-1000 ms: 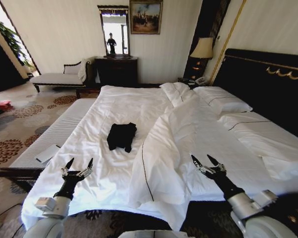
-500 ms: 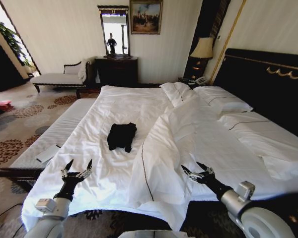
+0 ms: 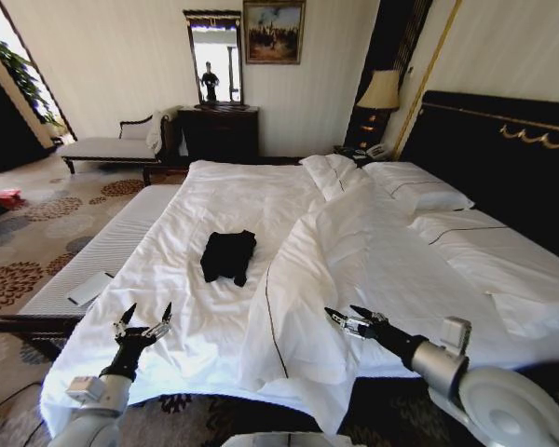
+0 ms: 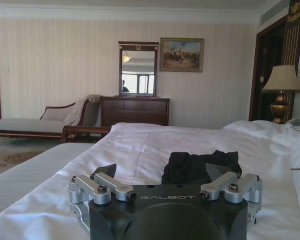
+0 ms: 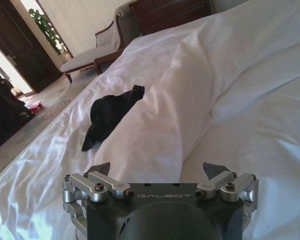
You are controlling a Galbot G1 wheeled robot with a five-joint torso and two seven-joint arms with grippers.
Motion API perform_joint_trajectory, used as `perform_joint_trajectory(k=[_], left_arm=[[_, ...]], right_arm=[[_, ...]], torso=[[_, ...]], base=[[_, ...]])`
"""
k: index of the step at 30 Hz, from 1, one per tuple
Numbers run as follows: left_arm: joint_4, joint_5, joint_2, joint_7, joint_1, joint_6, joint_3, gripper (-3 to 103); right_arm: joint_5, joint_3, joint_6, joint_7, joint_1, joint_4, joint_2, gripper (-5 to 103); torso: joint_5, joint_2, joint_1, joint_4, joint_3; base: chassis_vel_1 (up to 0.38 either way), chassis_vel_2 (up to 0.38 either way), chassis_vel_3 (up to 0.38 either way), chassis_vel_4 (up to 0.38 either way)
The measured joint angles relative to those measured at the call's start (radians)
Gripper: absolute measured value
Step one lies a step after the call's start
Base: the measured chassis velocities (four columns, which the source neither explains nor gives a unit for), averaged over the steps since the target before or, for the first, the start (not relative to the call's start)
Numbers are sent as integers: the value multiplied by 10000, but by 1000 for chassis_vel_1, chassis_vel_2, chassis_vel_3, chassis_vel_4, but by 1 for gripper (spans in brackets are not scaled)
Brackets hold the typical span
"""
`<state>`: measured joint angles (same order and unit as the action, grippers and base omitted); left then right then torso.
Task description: Fold the clothes on the bed.
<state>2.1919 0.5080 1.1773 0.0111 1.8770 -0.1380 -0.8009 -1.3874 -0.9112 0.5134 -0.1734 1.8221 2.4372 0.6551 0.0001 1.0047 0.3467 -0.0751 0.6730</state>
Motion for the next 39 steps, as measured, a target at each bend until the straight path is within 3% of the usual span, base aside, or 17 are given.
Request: perform_joint_trajectory(k=[14,17,25,39], left_arm=[[-40,-133,64,14,-86,84,104,100],[-45,-140,76,36,-113,137,105,100],[-67,-115,57,58,-51,147,-1,100],[-125,-146,23,157,-246,282,120,100]], right_arm=[[-557,662,356,-411,-1429,-1026,-1265,100],[-940,1449,563,-573,-2537,-1218,-1604,100],[-1312,3016,944,-971,-4010,-1421,-1732,100],[-1611,4681,1168,-1505,-5452,-1731,-1756,100]], torso=[[-1,0,0,-1,0],[-1,0,0,-2,0],[-1,0,1,-1,0],[-2,0,0,-2,0]], base=[[0,0,0,0],[0,0,0,0],[0,0,0,0],[0,0,0,0]])
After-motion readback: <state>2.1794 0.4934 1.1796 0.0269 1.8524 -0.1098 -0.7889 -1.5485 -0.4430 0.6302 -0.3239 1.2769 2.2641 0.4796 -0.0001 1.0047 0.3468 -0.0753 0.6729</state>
